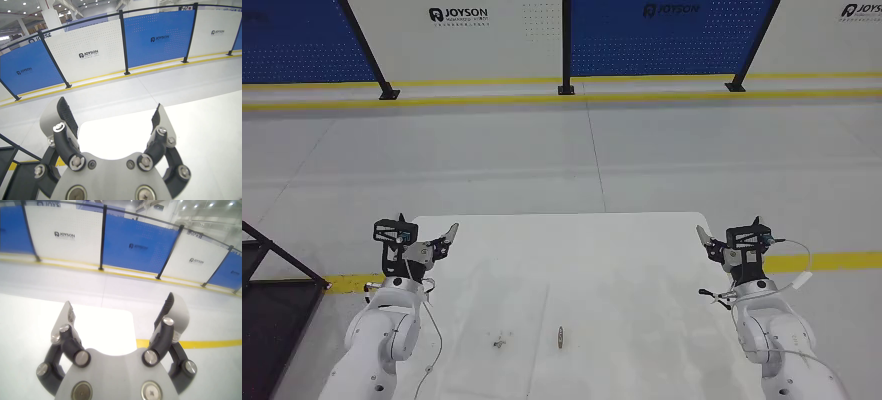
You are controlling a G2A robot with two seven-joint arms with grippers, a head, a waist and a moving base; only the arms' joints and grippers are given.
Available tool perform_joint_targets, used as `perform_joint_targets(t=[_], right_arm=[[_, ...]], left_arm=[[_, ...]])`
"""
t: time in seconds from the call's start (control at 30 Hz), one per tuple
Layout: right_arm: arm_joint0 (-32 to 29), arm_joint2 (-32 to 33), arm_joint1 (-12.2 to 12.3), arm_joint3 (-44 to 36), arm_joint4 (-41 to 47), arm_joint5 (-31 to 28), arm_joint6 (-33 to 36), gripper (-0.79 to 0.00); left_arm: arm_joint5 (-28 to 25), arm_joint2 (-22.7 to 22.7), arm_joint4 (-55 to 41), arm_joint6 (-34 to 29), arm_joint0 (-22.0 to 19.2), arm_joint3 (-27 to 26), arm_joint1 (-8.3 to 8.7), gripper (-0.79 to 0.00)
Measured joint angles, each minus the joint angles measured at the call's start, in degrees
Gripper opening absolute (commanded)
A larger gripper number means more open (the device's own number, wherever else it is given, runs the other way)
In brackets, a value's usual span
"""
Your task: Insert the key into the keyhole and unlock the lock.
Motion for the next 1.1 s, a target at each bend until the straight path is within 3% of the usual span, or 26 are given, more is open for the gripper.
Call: perform_joint_targets(t=[0.17, 0.27, 0.37, 0.53, 0.7, 0.8, 0.87, 0.93, 1.0, 1.03, 1.1], right_arm=[[0.0, 0.0, 0.0, 0.0, 0.0, 0.0, 0.0, 0.000], [0.0, 0.0, 0.0, 0.0, 0.0, 0.0, 0.0, 0.000], [0.0, 0.0, 0.0, 0.0, 0.0, 0.0, 0.0, 0.000], [0.0, 0.0, 0.0, 0.0, 0.0, 0.0, 0.0, 0.000], [0.0, 0.0, 0.0, 0.0, 0.0, 0.0, 0.0, 0.000], [0.0, 0.0, 0.0, 0.0, 0.0, 0.0, 0.0, 0.000], [0.0, 0.0, 0.0, 0.0, 0.0, 0.0, 0.0, 0.000], [0.0, 0.0, 0.0, 0.0, 0.0, 0.0, 0.0, 0.000], [0.0, 0.0, 0.0, 0.0, 0.0, 0.0, 0.0, 0.000], [0.0, 0.0, 0.0, 0.0, 0.0, 0.0, 0.0, 0.000], [0.0, 0.0, 0.0, 0.0, 0.0, 0.0, 0.0, 0.000]], left_arm=[[-0.3, 0.1, 0.2, 0.4, 0.2, -0.2, 0.00, 0.000], [-2.4, -0.4, 0.9, 1.6, 2.9, -1.9, 0.09, 0.000], [-7.6, -2.4, 0.5, 1.1, 8.4, -6.4, 0.44, 0.000], [-21.7, -7.8, -1.4, -4.5, 23.2, -16.7, 1.29, 0.000], [-27.9, -8.3, -2.2, -13.0, 34.8, -22.2, 1.48, 0.000], [-28.9, -6.2, -3.0, -19.9, 35.6, -22.3, 1.52, 0.000], [-26.4, -4.3, -0.9, -23.0, 35.1, -22.1, 1.44, 0.000], [-22.6, -1.4, 1.1, -24.9, 33.6, -20.8, 1.21, -0.129], [-19.2, 1.4, 1.5, -26.6, 31.2, -18.8, 0.94, -0.323], [-17.9, 2.6, 1.6, -27.2, 30.1, -18.0, 0.83, -0.385], [-15.7, 5.1, 2.2, -28.5, 27.6, -16.1, 0.61, -0.419]])
